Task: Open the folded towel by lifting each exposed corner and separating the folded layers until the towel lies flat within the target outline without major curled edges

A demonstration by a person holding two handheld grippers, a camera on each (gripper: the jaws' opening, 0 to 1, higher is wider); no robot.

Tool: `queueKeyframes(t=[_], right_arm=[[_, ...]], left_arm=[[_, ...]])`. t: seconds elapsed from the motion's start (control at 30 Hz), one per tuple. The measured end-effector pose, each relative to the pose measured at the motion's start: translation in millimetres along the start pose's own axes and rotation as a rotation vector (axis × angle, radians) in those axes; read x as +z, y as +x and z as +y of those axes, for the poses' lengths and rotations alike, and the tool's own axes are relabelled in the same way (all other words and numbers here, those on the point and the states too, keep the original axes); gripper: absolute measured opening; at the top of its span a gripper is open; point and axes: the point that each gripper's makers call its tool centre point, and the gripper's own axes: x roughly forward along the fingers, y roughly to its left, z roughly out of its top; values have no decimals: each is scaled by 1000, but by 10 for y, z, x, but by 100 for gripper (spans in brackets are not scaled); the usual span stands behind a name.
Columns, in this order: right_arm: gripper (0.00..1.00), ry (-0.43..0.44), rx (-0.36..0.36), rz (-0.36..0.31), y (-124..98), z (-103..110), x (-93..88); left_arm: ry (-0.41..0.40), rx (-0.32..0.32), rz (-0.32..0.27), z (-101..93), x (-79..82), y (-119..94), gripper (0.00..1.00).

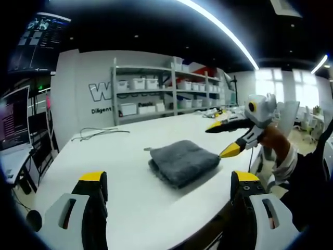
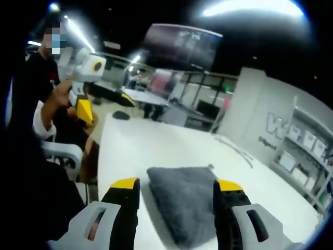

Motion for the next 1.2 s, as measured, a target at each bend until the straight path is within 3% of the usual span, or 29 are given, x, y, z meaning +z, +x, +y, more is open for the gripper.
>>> queueKeyframes(t=[1.2], right_arm=[[40,-124,57,36,213,130,-169]], left_arm=[[-12,4,21,20,-50,31,99]])
